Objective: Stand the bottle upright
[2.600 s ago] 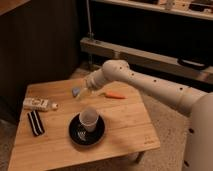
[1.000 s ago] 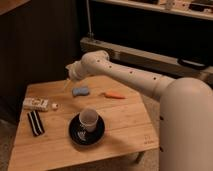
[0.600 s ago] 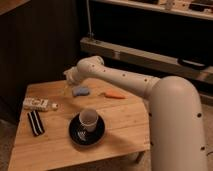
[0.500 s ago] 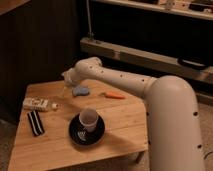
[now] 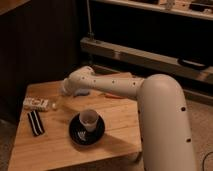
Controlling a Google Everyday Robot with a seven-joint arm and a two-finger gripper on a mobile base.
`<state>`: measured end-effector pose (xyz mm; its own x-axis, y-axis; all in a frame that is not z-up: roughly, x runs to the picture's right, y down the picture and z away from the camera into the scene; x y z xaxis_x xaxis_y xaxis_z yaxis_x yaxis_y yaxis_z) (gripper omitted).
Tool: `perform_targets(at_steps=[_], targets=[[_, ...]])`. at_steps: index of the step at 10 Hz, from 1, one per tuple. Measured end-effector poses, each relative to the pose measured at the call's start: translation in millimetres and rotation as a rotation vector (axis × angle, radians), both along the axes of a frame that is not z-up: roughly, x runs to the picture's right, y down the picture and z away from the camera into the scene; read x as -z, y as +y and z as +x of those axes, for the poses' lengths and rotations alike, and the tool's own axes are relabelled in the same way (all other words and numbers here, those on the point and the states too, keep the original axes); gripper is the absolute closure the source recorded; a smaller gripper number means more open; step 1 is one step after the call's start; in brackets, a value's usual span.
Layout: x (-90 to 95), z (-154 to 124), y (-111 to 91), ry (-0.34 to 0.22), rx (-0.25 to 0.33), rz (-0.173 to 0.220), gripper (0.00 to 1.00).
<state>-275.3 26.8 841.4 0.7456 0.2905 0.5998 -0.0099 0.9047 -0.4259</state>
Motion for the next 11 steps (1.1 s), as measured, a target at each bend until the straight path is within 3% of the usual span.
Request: perform_targets(at_steps=[1, 4, 5, 7, 11], targets=[[-4.7, 1, 2, -0.012, -0.025, -0.024, 0.20], [-17.3, 8, 0, -0.171, -0.148, -0.111, 0.20], [-17.8, 6, 1, -0.207, -0.152, -0.123, 0.20], [-14.3, -8, 5, -0.231, -0.106, -0.128, 0.20], [-12.0, -26, 19, -0.219, -0.007, -0.117, 0.20]])
